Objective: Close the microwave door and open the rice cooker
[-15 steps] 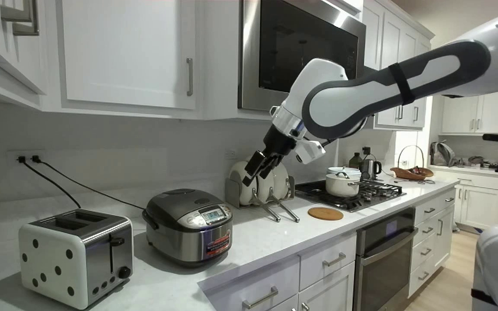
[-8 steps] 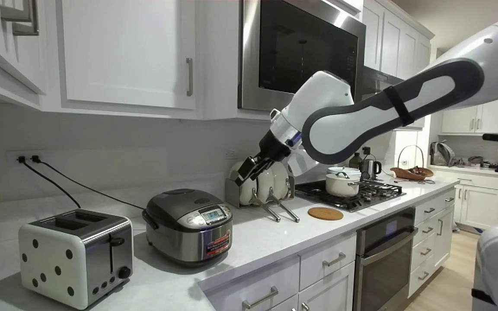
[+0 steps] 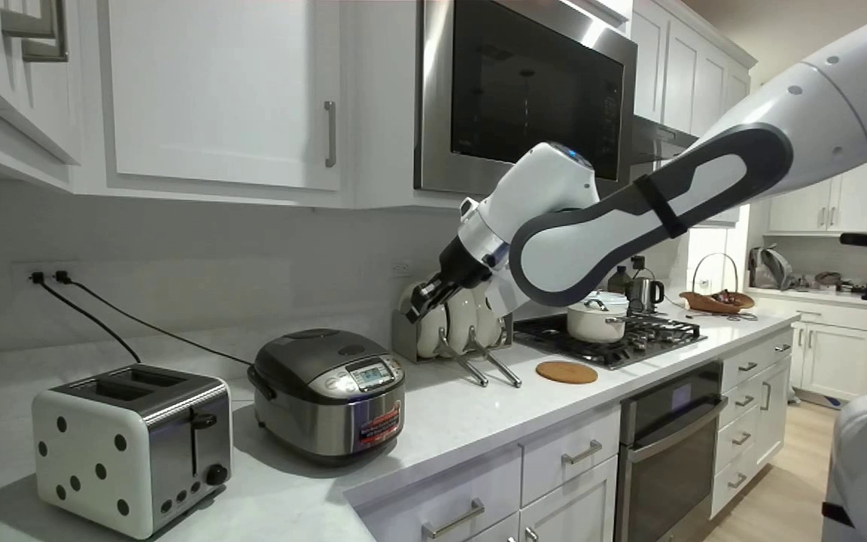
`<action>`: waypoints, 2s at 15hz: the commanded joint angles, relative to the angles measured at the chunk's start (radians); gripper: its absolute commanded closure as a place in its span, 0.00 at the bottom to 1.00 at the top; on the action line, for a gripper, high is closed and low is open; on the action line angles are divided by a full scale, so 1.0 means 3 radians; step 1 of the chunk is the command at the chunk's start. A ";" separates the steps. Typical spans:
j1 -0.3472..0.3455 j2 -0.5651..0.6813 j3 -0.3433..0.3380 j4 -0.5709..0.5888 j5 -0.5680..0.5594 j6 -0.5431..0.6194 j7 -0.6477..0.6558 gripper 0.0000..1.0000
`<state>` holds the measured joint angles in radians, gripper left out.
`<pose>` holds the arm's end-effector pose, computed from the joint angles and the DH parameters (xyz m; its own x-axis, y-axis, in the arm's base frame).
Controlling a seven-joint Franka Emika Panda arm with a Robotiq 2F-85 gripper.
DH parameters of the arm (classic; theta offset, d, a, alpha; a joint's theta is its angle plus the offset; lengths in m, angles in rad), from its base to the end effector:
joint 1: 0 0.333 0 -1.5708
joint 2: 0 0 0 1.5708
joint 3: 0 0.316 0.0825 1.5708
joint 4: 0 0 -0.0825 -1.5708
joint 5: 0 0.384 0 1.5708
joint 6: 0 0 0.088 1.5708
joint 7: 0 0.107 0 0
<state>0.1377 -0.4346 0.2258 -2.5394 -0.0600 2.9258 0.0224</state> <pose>0.4208 0.1727 0.5157 0.6130 0.3298 0.7180 0.3483 -0.9285 0.1291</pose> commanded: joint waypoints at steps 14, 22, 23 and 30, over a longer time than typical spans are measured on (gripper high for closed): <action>0.0071 0.1384 -0.0099 0.1204 -0.0008 0.0014 -0.0194 1.00; 0.0055 0.1885 -0.0125 0.1563 -0.0056 0.0009 -0.0304 1.00; 0.0055 0.1933 -0.0134 0.1602 -0.0070 0.0015 -0.0311 1.00; 0.0060 0.2105 -0.0147 0.1760 -0.0076 0.0007 -0.0333 1.00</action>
<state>0.1463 0.1560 0.1904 -2.0587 -0.0742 2.9258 -0.0552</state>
